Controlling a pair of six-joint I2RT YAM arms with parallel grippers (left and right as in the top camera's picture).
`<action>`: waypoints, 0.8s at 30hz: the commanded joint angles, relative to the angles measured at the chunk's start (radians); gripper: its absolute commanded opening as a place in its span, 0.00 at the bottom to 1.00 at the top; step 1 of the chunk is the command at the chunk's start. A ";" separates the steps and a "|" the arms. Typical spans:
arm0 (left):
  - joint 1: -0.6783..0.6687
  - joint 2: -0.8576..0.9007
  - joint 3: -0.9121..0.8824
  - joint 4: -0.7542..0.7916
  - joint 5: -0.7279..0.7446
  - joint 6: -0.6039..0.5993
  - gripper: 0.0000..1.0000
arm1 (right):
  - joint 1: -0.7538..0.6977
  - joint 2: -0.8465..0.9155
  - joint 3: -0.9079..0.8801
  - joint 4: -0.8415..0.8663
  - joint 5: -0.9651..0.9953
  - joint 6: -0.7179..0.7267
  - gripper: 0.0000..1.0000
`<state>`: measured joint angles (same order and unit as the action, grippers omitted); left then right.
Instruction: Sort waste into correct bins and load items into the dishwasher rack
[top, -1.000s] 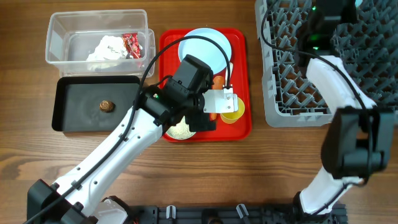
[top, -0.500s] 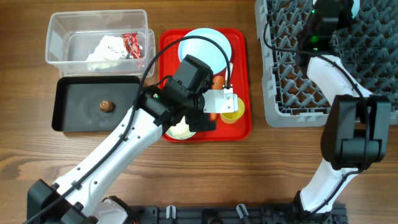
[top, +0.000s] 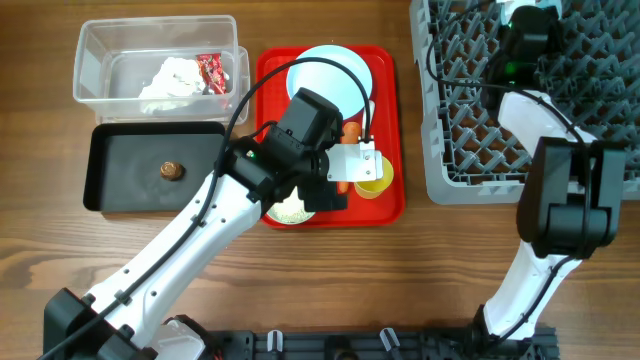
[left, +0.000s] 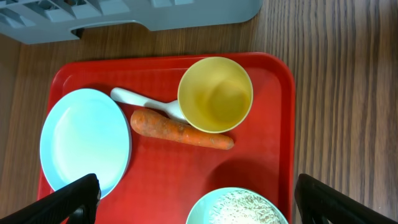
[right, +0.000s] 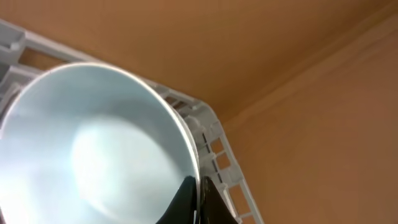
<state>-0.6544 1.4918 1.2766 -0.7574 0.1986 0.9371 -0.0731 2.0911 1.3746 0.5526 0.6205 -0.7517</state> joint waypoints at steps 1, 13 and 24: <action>-0.004 -0.018 0.005 0.001 0.009 -0.002 1.00 | 0.001 0.028 0.006 0.040 -0.004 0.014 0.04; -0.004 -0.018 0.005 0.001 0.009 -0.002 1.00 | 0.011 0.064 0.006 0.044 0.047 -0.123 0.04; -0.004 -0.018 0.005 0.001 0.009 -0.002 1.00 | 0.071 0.080 0.006 0.063 0.120 -0.142 0.04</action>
<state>-0.6544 1.4918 1.2766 -0.7570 0.1986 0.9371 -0.0326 2.1418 1.3746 0.6174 0.6926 -0.8806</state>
